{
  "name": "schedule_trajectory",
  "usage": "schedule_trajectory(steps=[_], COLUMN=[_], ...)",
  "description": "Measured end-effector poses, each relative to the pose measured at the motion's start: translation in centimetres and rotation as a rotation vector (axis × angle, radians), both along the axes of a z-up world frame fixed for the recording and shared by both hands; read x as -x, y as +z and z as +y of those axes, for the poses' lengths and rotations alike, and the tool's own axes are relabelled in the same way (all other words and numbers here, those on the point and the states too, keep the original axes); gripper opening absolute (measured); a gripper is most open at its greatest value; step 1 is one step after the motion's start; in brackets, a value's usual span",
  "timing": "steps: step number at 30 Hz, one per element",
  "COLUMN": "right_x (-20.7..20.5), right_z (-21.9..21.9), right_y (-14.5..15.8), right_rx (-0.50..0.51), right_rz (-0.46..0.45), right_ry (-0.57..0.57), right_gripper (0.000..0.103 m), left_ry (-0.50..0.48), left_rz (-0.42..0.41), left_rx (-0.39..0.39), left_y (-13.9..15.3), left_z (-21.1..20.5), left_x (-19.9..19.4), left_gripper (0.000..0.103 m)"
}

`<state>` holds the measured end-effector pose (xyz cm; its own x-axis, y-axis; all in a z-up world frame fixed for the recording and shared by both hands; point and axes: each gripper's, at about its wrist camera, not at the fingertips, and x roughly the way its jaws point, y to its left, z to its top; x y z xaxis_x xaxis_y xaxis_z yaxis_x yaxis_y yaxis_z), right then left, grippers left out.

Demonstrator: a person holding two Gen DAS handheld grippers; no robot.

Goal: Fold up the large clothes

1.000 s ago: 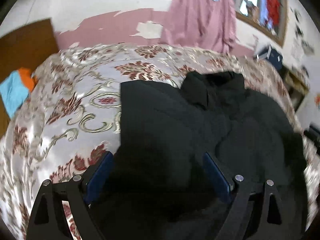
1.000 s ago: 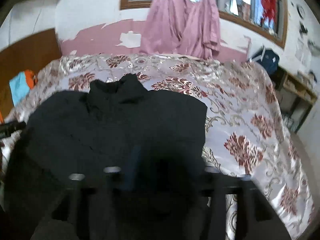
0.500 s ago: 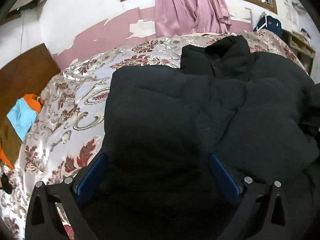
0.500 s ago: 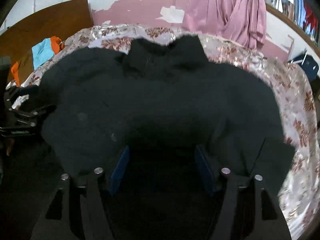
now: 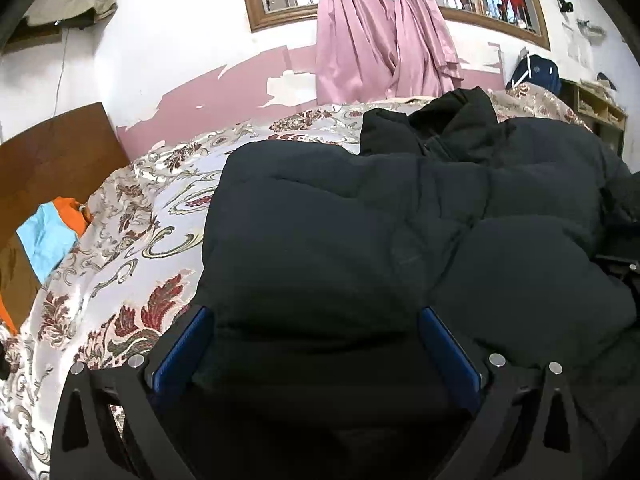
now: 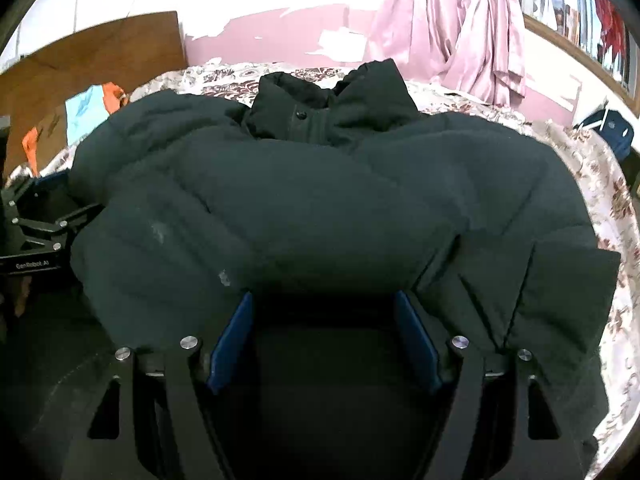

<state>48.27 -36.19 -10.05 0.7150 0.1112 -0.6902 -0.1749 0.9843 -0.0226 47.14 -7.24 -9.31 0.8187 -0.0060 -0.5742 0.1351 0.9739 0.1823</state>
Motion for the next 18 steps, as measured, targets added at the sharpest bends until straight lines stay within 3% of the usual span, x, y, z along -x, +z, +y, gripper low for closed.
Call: schedule_trajectory(steps=[12,18], right_x=[-1.0,-0.8], right_z=[-0.6,-0.2], right_y=[-1.4,-1.4], right_rx=[-0.049,-0.027], right_rz=[-0.002,-0.008], right_ry=[0.002,-0.003], right_gripper=[0.072,0.072], left_ry=[-0.017,-0.018], left_rz=[-0.030,-0.039], left_rx=[0.057,0.067], left_y=[-0.7,-0.7], left_z=[0.5,0.5], left_x=[0.0,0.1], left_gripper=[0.103,0.103])
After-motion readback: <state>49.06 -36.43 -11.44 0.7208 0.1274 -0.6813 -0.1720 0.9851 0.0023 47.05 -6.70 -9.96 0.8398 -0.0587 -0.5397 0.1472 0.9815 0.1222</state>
